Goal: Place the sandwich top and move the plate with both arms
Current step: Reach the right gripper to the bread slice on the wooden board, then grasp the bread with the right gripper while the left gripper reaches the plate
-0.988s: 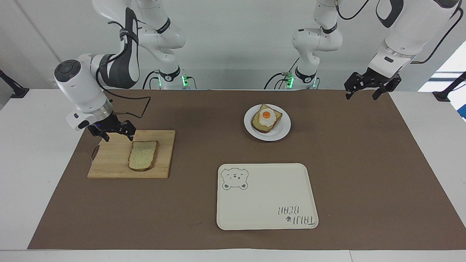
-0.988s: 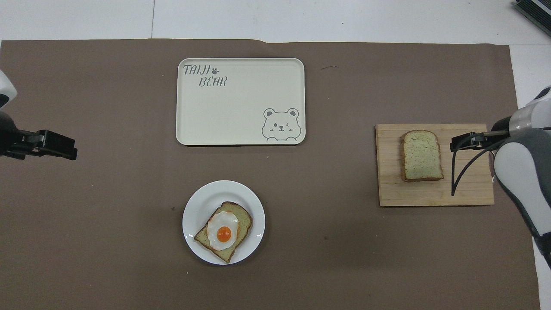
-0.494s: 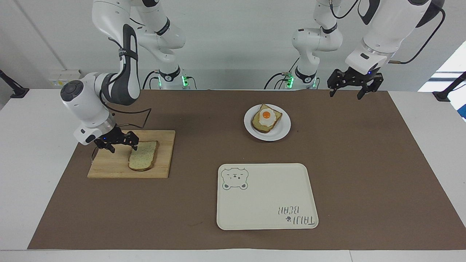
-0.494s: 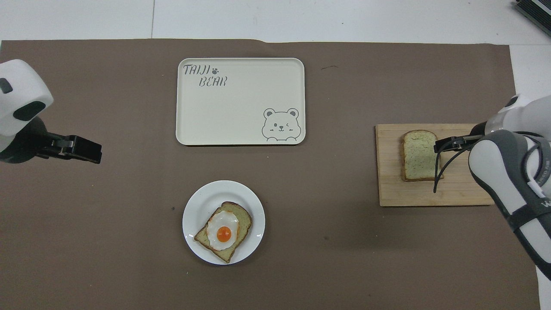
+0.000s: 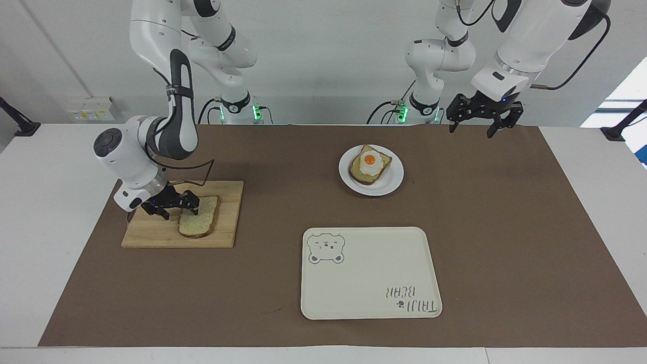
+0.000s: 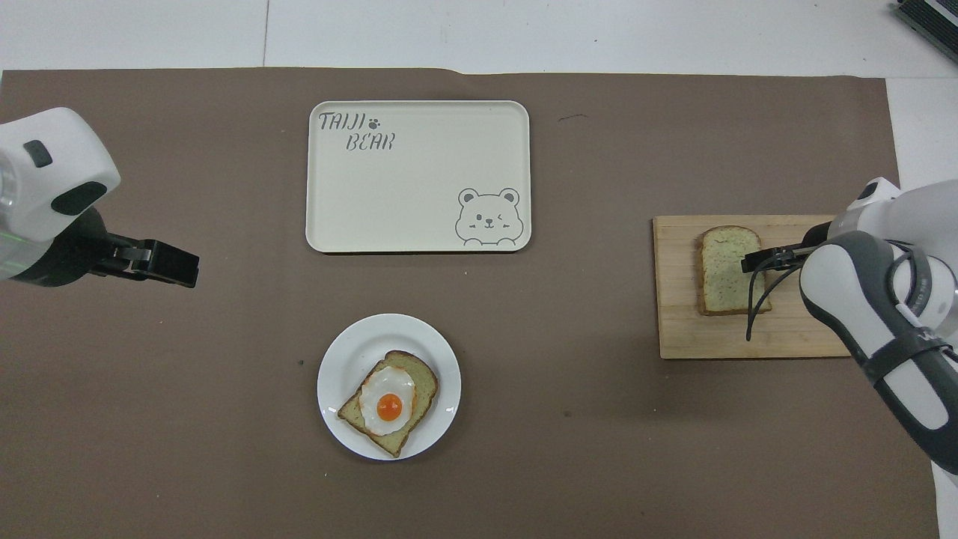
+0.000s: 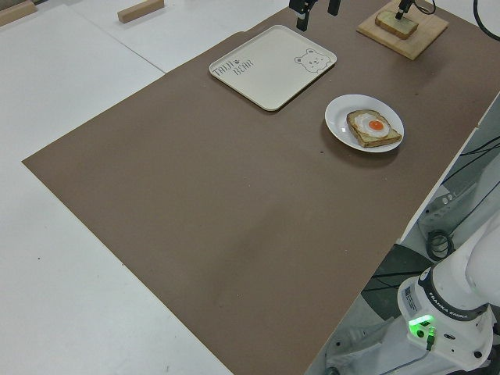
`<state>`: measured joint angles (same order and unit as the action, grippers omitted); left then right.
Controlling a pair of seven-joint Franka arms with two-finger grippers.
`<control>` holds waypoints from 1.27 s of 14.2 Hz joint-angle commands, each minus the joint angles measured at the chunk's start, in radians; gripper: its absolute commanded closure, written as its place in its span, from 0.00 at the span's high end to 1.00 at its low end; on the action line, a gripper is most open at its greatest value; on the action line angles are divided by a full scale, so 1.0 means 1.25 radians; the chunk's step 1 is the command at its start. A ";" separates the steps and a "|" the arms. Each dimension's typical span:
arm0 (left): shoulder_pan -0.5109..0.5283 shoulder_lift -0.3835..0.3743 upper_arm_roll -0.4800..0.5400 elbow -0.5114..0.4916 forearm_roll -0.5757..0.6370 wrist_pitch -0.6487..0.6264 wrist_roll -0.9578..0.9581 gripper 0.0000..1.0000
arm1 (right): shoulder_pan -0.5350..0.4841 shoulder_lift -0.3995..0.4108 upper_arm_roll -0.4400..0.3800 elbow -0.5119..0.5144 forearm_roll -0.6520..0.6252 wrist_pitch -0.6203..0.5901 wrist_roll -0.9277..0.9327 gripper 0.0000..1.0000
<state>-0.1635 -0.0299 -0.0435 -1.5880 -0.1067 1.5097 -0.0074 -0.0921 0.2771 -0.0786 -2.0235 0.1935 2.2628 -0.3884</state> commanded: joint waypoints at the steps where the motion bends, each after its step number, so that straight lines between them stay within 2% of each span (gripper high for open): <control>1: 0.021 -0.010 0.009 -0.007 -0.081 -0.008 0.024 1.00 | -0.006 0.008 0.004 -0.011 0.028 0.027 -0.030 1.00; 2: 0.036 -0.014 0.009 -0.019 -0.106 -0.008 0.056 1.00 | -0.005 0.008 0.004 -0.013 0.027 0.034 -0.032 0.88; 4: 0.039 -0.025 0.011 -0.058 -0.124 -0.009 0.125 1.00 | -0.006 0.008 0.004 -0.013 0.027 0.034 -0.044 0.53; 5: 0.039 -0.032 0.011 -0.087 -0.125 -0.009 0.144 1.00 | -0.005 0.008 0.004 -0.013 0.027 0.034 -0.046 0.40; 7: 0.039 -0.043 0.011 -0.132 -0.126 -0.008 0.187 1.00 | -0.004 0.008 0.004 -0.013 0.027 0.033 -0.045 0.08; 8: 0.038 -0.051 0.011 -0.158 -0.126 -0.003 0.206 1.00 | -0.002 0.009 0.004 -0.013 0.027 0.034 -0.039 0.00; 12: 0.036 -0.061 0.011 -0.216 -0.127 0.008 0.280 1.00 | 0.002 0.010 0.003 -0.013 0.027 0.035 -0.026 0.00; 18: 0.069 -0.094 0.014 -0.327 -0.173 0.092 0.375 1.00 | 0.000 0.015 0.003 0.004 0.027 0.020 -0.026 0.00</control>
<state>-0.1040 -0.0849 -0.0248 -1.8992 -0.2865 1.5658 0.4060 -0.0847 0.2706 -0.0725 -2.0250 0.2133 2.2731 -0.4028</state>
